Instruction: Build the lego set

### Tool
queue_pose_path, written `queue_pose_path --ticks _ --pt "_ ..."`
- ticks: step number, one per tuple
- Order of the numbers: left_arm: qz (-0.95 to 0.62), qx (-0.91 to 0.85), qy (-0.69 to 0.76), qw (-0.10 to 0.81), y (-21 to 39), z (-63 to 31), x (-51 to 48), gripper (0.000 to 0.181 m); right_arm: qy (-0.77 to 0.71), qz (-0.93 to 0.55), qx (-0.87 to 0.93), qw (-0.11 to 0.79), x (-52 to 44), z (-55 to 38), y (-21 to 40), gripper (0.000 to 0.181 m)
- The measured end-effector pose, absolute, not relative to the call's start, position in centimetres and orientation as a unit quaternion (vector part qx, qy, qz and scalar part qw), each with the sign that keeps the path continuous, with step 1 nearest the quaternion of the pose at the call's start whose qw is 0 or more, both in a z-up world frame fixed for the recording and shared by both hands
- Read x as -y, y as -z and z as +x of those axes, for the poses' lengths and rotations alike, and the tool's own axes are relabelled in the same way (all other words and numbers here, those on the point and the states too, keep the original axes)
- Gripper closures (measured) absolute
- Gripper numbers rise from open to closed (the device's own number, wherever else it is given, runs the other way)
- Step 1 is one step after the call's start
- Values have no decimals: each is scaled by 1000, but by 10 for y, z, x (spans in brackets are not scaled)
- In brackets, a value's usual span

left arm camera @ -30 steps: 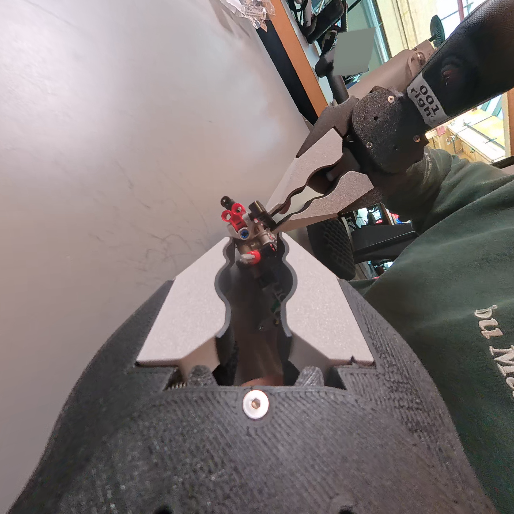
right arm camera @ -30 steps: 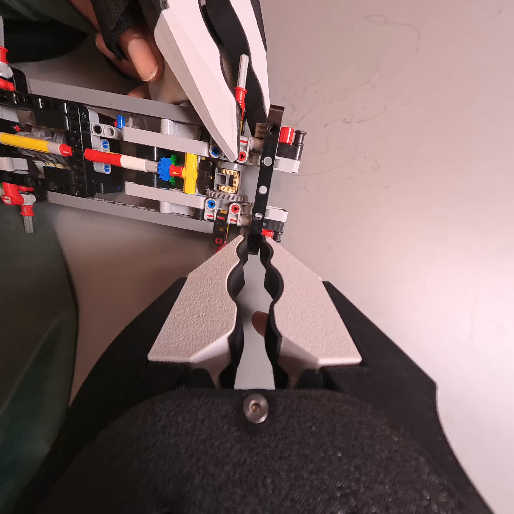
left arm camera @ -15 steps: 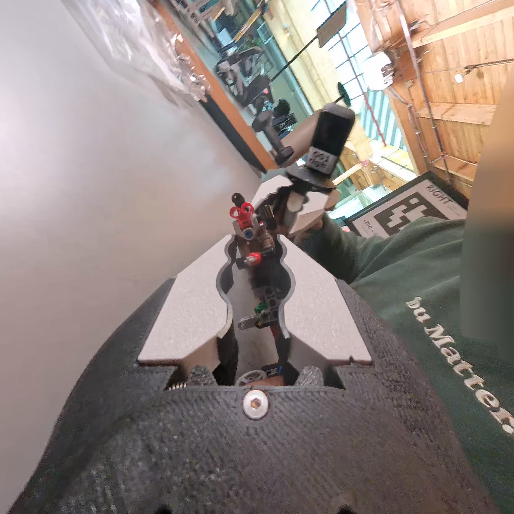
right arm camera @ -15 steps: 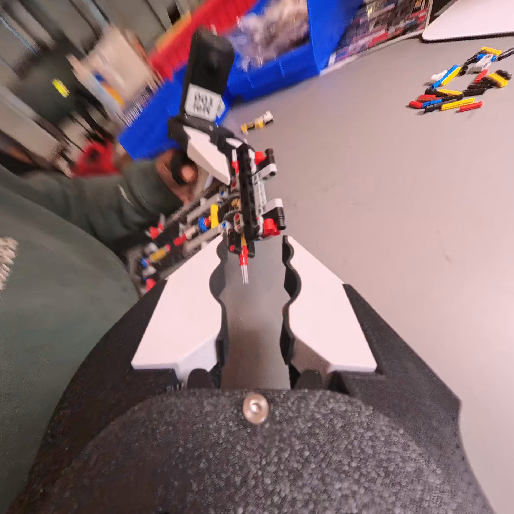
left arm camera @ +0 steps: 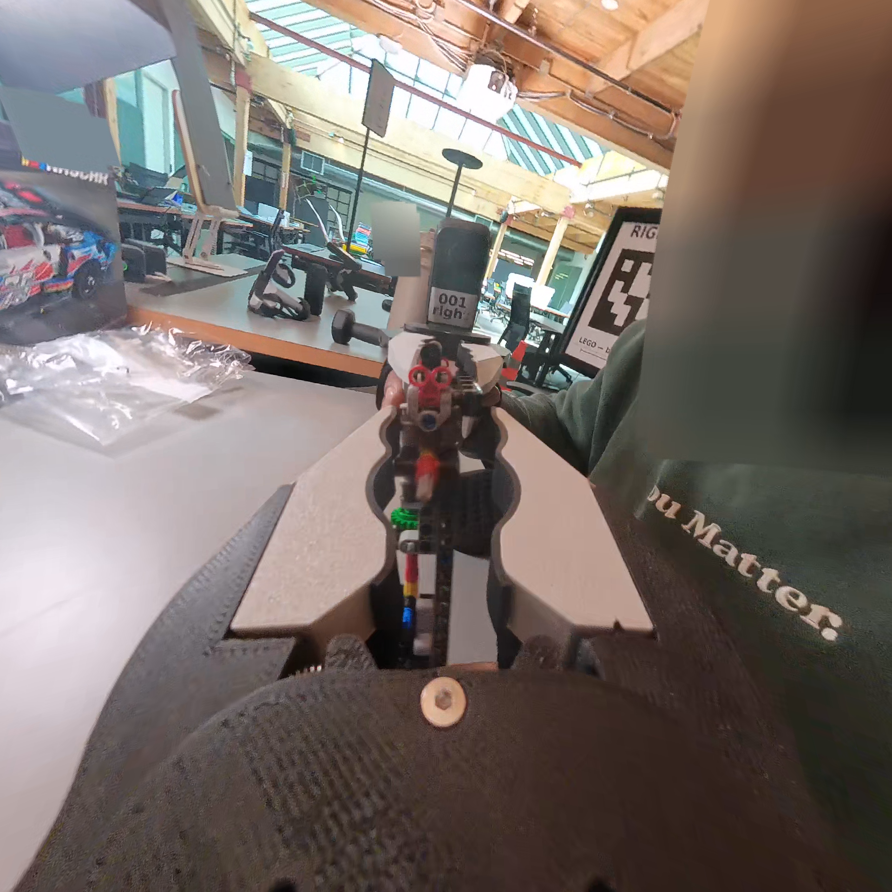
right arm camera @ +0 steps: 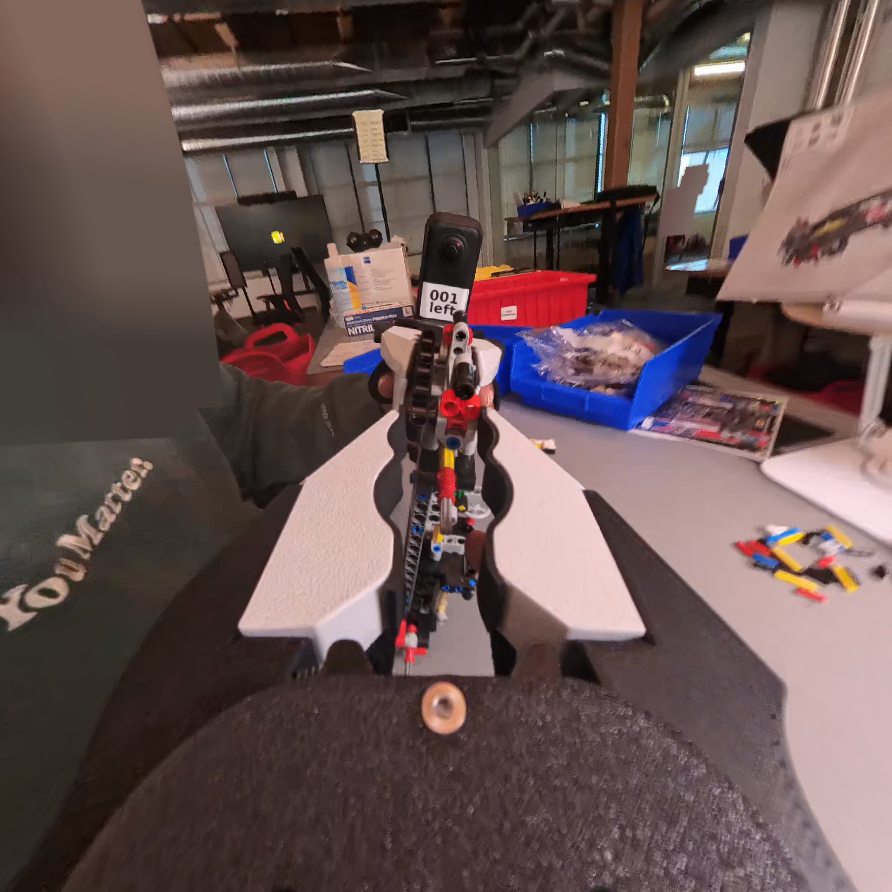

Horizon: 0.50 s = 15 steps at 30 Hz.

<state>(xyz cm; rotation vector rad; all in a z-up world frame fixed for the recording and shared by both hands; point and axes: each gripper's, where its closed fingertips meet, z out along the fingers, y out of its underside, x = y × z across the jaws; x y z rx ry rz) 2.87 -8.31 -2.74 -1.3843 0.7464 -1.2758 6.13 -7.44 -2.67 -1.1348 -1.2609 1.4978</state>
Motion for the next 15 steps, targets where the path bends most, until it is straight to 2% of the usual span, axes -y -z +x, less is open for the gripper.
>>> queue_pose_path --ticks 4,8,15 --pt "-578 -375 484 539 17 36 98 131 -543 -404 558 480 84 63 14 155" --pt "-585 -406 412 569 20 42 102 153 -526 -365 584 500 97 68 13 156" --pt "-557 -457 349 599 21 54 118 154 -518 -320 601 517 110 80 19 157"
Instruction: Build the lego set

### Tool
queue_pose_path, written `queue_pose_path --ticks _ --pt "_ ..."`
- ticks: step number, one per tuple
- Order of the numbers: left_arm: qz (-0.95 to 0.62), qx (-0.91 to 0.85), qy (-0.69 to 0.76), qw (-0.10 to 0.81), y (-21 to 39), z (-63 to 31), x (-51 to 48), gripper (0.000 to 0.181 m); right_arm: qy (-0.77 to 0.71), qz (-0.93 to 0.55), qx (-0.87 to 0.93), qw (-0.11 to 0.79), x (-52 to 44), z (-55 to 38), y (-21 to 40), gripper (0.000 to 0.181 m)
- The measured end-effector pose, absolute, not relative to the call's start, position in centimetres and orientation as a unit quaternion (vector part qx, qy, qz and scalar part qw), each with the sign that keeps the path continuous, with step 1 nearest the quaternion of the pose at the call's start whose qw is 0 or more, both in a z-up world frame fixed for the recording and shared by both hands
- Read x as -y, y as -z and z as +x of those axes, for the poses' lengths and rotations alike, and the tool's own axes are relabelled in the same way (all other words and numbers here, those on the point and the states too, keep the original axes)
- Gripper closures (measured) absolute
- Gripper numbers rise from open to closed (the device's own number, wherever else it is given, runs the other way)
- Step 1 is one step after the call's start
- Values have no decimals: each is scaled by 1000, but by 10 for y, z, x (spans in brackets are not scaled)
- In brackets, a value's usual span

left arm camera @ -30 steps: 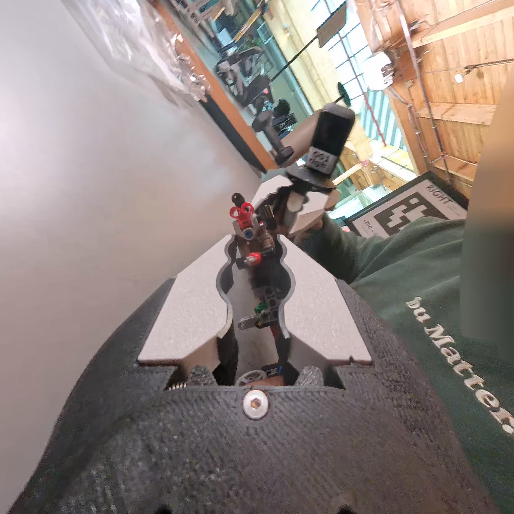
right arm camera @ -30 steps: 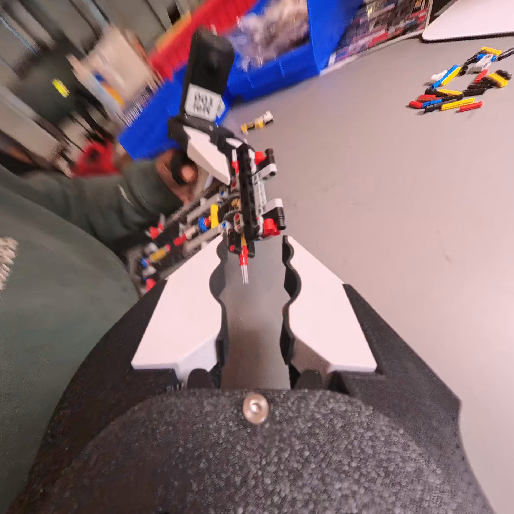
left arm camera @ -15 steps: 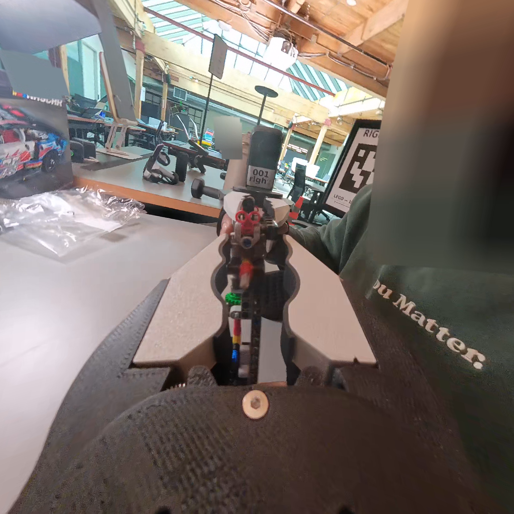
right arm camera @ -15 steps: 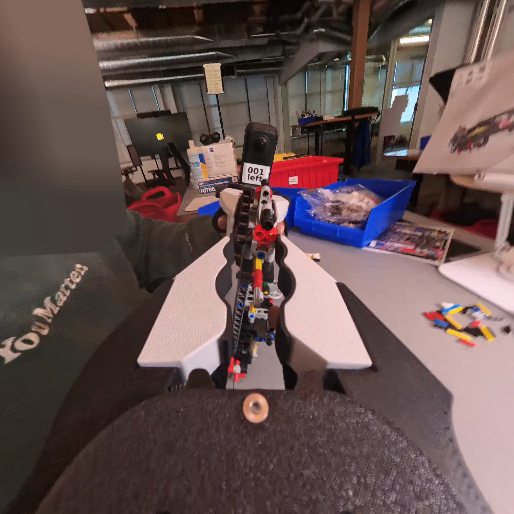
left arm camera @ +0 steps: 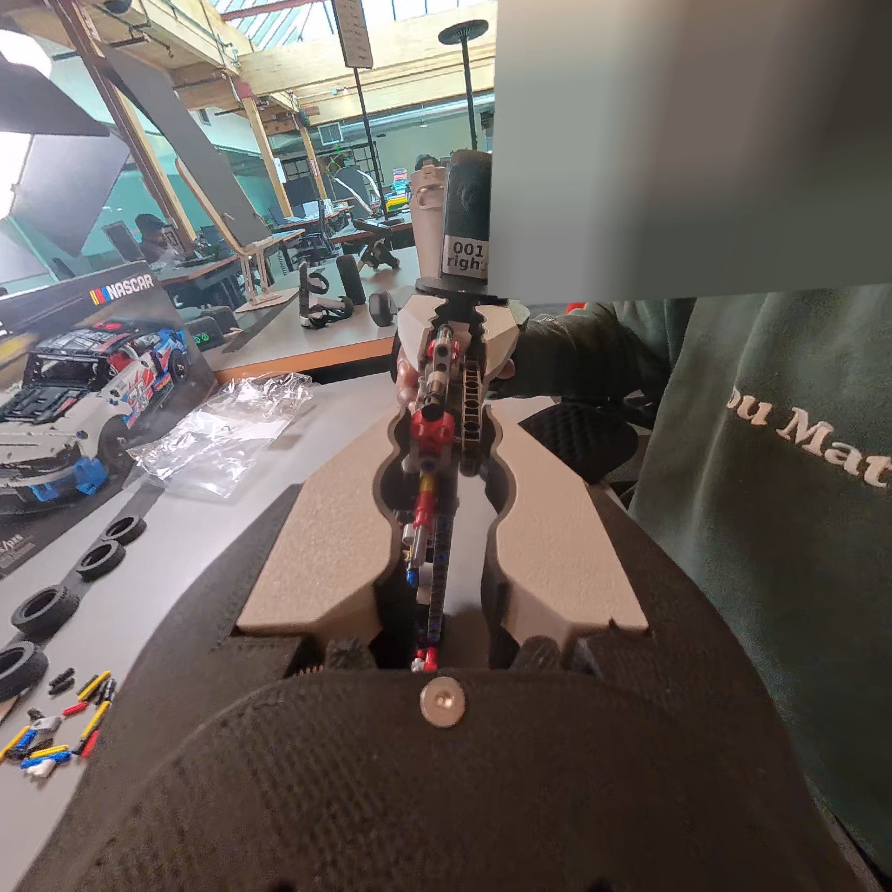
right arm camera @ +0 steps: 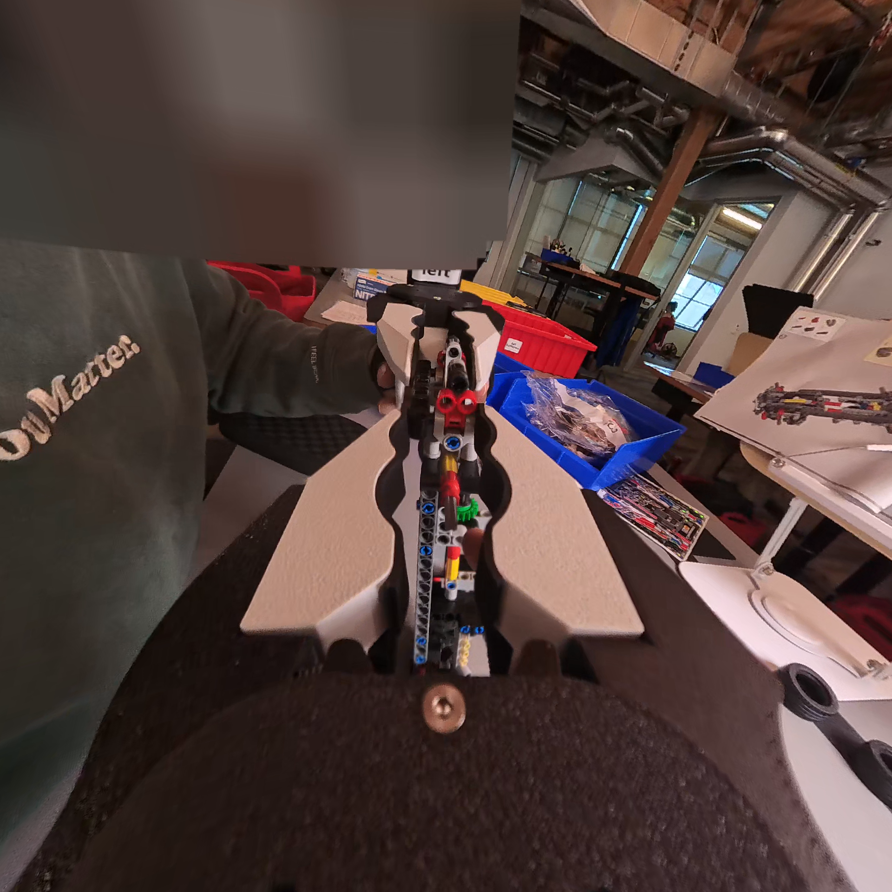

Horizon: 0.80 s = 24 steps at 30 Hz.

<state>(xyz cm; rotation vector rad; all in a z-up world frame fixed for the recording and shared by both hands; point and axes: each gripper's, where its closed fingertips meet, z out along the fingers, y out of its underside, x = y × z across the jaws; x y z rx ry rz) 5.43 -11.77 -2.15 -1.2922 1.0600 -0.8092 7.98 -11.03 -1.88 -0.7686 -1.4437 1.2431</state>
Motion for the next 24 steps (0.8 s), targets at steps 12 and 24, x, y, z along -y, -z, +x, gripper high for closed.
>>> queue_pose_path --ticks 12,24 --pt "-525 -493 299 626 25 61 127 156 -509 -305 612 523 117 85 26 159" --pt "-520 -527 267 617 34 56 126 155 -521 -298 608 521 114 85 28 159"
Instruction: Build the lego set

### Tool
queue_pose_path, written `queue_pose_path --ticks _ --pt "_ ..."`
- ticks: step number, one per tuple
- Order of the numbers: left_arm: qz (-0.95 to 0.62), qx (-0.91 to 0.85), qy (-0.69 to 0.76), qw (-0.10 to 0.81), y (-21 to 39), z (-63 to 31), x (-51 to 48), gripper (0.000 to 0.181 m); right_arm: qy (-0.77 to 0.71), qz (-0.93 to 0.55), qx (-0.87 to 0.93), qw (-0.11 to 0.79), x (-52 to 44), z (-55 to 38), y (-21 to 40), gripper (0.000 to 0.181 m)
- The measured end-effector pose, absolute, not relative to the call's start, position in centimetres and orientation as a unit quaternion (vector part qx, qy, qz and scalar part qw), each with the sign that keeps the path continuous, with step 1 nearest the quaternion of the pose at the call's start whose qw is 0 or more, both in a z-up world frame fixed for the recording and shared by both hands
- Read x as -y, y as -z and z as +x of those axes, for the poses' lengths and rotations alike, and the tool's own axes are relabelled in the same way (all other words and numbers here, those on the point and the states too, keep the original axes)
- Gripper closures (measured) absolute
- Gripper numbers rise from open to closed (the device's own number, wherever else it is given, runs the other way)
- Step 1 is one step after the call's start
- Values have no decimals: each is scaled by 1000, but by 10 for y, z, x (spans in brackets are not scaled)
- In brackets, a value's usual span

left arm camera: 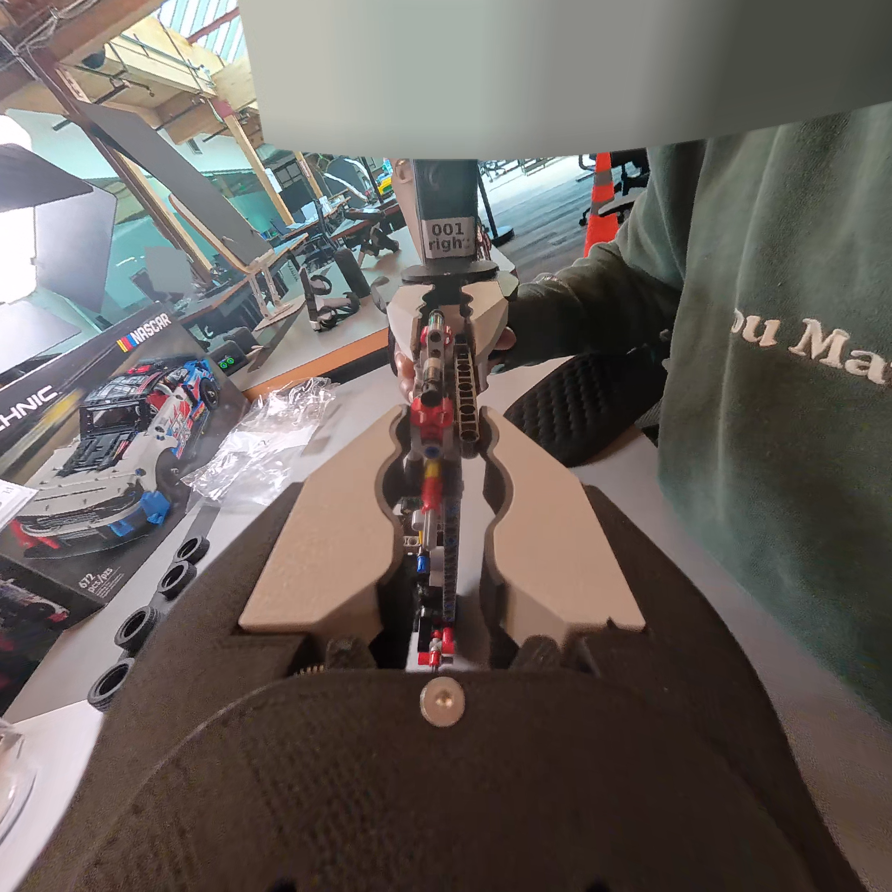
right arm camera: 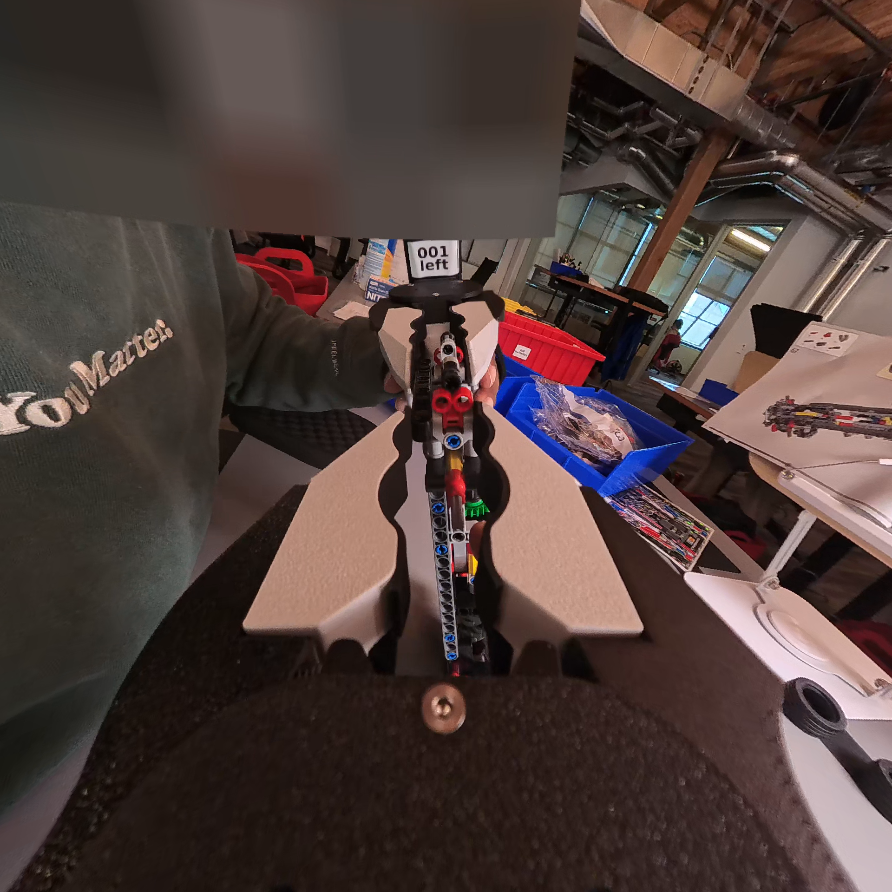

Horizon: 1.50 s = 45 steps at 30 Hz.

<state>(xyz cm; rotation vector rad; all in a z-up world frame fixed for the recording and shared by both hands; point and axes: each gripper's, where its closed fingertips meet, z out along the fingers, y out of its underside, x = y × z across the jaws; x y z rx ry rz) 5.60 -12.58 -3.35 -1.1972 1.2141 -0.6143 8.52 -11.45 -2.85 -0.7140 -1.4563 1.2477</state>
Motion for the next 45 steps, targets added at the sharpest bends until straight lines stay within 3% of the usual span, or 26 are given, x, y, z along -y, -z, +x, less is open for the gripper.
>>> queue_pose_path --ticks 13,17,25,31,37,39,45 --pt "-527 -512 287 615 27 52 108 157 -533 -319 583 524 98 82 23 159" --pt "-559 -448 305 627 27 28 84 126 -556 -391 521 517 63 76 17 159" --pt "-755 -294 309 498 144 -1 25 113 -600 -593 270 464 -51 84 40 161" --pt "-803 -309 221 460 182 16 26 91 -632 -683 39 363 -116 117 114 159" --pt "-833 -314 157 428 207 35 37 72 -631 -713 -15 306 -124 133 161 159" --pt "-835 -324 123 427 215 36 34 73 -625 -723 0 295 -121 131 167 158" --pt "-822 -329 121 449 208 30 28 111 -611 -739 46 280 -117 133 168 154"
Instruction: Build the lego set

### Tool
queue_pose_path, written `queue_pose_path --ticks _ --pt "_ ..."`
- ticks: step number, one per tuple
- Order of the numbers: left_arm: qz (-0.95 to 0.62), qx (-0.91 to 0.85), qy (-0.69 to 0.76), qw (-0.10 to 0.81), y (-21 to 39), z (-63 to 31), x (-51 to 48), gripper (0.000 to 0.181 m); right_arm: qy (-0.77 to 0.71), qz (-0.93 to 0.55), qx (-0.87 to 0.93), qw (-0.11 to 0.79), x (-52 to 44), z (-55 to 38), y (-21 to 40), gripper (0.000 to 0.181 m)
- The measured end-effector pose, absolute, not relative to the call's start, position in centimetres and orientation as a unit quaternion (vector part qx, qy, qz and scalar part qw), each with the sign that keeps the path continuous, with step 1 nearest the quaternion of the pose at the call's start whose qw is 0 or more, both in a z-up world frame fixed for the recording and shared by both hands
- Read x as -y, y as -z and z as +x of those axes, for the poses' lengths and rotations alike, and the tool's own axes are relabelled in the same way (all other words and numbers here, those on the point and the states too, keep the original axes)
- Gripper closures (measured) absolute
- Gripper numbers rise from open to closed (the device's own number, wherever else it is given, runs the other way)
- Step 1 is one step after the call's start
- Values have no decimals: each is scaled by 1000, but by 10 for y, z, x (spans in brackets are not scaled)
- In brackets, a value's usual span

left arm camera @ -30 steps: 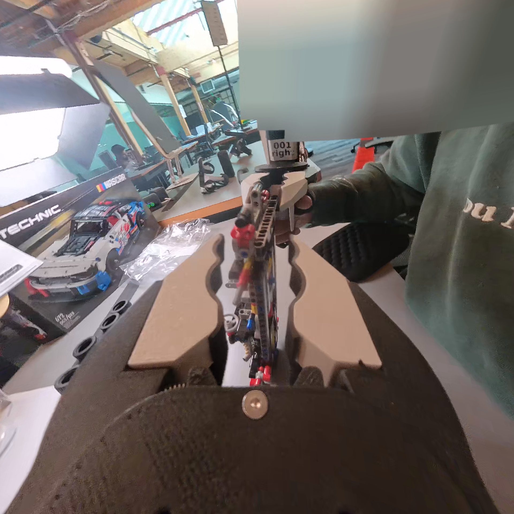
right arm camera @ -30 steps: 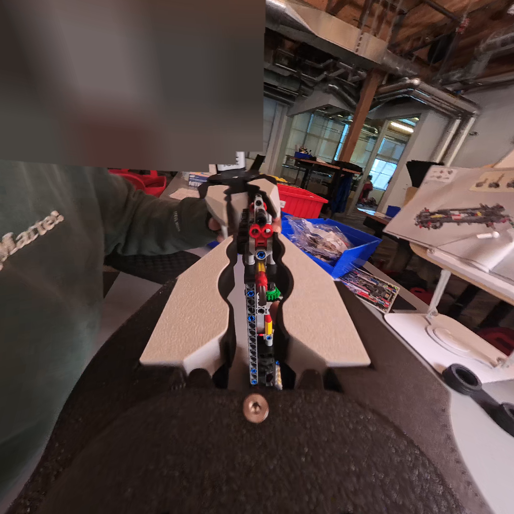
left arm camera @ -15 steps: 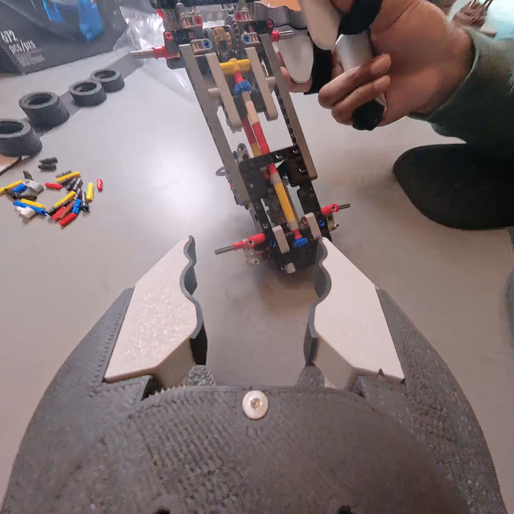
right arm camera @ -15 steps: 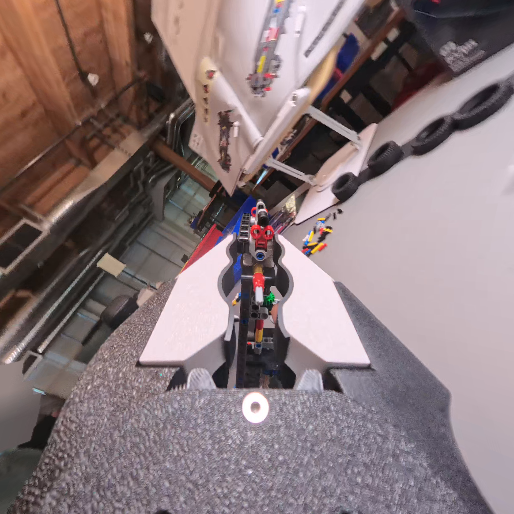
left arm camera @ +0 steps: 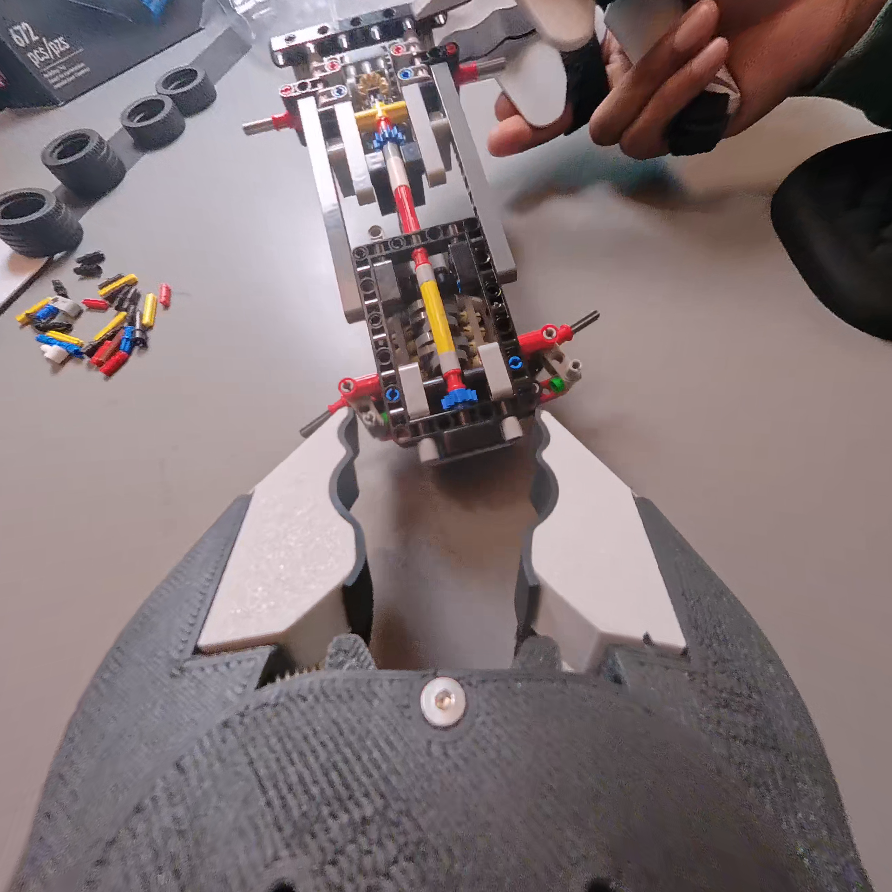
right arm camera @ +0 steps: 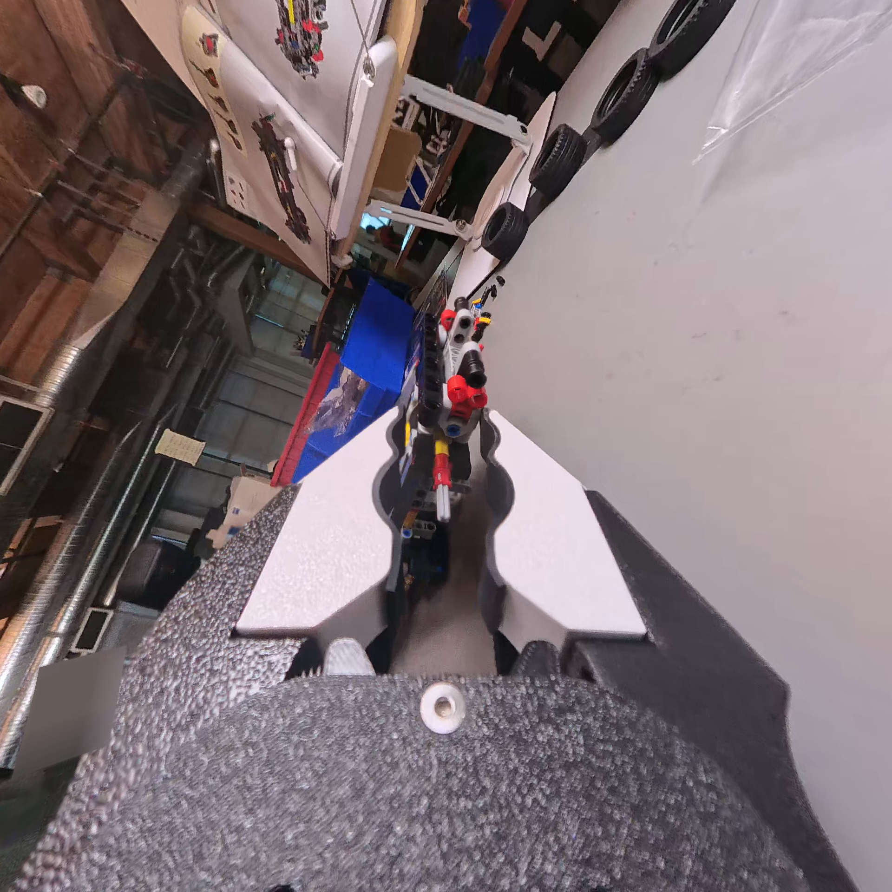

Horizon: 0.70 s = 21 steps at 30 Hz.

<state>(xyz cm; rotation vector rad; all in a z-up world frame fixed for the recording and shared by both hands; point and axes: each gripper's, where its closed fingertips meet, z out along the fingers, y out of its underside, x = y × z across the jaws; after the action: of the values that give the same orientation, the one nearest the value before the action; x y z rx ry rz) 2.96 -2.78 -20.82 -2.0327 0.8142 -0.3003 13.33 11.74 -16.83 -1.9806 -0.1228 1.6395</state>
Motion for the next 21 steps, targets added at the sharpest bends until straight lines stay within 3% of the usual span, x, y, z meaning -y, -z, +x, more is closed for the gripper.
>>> queue_pose_path --ticks 4,9,16,21 --pt "-818 -322 119 462 202 13 24 126 -573 -756 137 283 -108 137 171 151" --pt "-810 -320 121 476 195 -2 19 127 -487 -777 223 332 -113 151 175 147" --pt "-800 -335 117 483 185 -23 21 142 -397 -769 321 386 -117 139 177 143" --pt "-802 -311 156 486 179 -37 24 142 -327 -775 392 372 -111 119 200 162"
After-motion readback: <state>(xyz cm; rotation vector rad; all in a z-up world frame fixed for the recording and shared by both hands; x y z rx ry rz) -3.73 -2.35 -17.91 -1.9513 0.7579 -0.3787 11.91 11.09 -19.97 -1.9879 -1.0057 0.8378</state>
